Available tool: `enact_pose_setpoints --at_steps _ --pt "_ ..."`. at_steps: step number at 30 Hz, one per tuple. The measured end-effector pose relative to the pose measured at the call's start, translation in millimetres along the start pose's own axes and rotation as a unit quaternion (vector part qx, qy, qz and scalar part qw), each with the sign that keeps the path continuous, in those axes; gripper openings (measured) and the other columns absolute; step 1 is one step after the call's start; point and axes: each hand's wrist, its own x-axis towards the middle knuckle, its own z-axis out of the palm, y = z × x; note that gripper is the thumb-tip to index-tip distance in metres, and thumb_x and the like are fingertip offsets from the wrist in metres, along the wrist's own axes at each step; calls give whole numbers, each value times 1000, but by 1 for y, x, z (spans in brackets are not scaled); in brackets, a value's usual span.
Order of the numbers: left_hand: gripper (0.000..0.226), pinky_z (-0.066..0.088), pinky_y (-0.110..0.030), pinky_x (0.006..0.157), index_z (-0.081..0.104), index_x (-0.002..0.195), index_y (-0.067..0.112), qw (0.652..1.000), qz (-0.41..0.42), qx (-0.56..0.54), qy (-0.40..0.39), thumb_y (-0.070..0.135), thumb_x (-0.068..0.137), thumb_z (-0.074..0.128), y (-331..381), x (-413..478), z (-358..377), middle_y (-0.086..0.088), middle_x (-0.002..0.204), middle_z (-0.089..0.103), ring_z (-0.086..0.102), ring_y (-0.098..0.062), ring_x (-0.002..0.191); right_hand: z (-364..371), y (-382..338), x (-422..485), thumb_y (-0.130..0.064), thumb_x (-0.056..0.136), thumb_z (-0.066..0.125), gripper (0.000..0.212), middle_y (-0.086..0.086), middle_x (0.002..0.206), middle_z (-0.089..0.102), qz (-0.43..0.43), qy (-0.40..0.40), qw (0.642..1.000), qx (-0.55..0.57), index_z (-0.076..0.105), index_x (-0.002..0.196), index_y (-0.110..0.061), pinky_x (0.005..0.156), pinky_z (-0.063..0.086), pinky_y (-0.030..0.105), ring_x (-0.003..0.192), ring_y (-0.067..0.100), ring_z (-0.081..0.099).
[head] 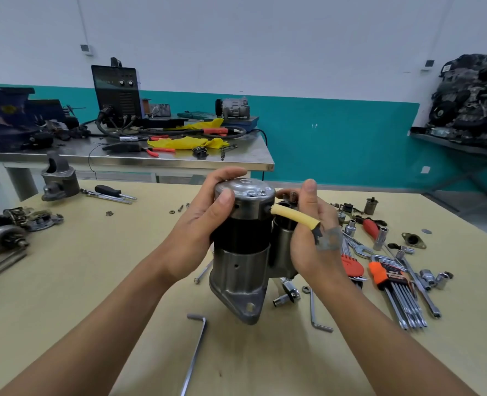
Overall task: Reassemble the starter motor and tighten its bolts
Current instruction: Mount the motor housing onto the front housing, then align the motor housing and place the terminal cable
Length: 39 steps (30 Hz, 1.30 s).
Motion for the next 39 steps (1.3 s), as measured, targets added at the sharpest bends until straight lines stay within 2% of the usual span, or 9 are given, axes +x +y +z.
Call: enact_pose_setpoints --at_steps 5,11,15,24,28,30,32,34,39 --pt "97 54 -25 91 38 146 41 999 33 36 10 56 64 88 -1 -6 4 8 131 63 62 -19 123 0 -2 -2 -56 98 25 74 39 86 62 -23 5 1000 -18 71 91 2 80 49 56 87 47 62" --pt "78 57 -34 90 50 127 31 993 78 62 68 28 60 90 -7 -3 12 3 116 69 68 -19 108 3 -6 -6 -54 97 27 73 35 77 59 -52 11 998 -23 65 82 7 69 46 48 78 45 58" --pt "72 56 -34 86 49 121 33 990 89 75 79 29 62 90 -9 -1 14 3 113 70 69 -20 104 6 -4 -8 -50 100 27 57 19 72 62 -76 54 994 -57 66 75 -17 66 45 44 70 25 60" --pt "76 55 -32 89 48 130 37 997 40 56 46 39 65 88 -12 -2 4 3 122 68 66 -19 114 4 -4 -9 -41 103 30 59 31 77 61 -75 34 995 -56 66 83 1 67 45 52 76 38 59" --pt "80 43 -46 106 40 148 31 995 -68 -38 69 80 84 43 -5 1 -20 -2 132 67 59 -20 128 3 -4 -8 -57 96 32 71 30 79 61 -62 10 997 -48 64 82 5 66 47 53 77 41 57" --pt "69 43 -50 106 49 143 26 987 -84 -32 135 71 96 24 -2 4 -37 -7 123 72 60 -27 126 2 -4 -7 -60 94 32 73 28 77 61 -63 11 997 -51 64 81 4 65 45 51 75 38 57" --pt "56 47 -47 99 54 139 24 985 -75 -2 153 58 101 31 -2 2 -48 -9 120 72 59 -35 124 0 -2 -6 -60 95 33 70 26 75 62 -66 18 996 -52 65 79 1 64 44 49 74 36 57" --pt "46 49 -45 96 51 142 30 993 -58 28 98 47 99 48 -4 0 -52 -7 124 71 63 -32 120 1 0 -6 -61 95 35 65 24 76 62 -60 26 997 -42 67 79 -6 66 44 49 76 37 58" --pt "81 45 -50 108 35 153 34 984 -88 98 -122 22 84 76 -11 -2 -37 -6 137 64 59 -26 129 2 5 0 -65 93 42 49 -1 69 69 -30 40 998 -33 73 77 -31 65 50 30 71 18 65"
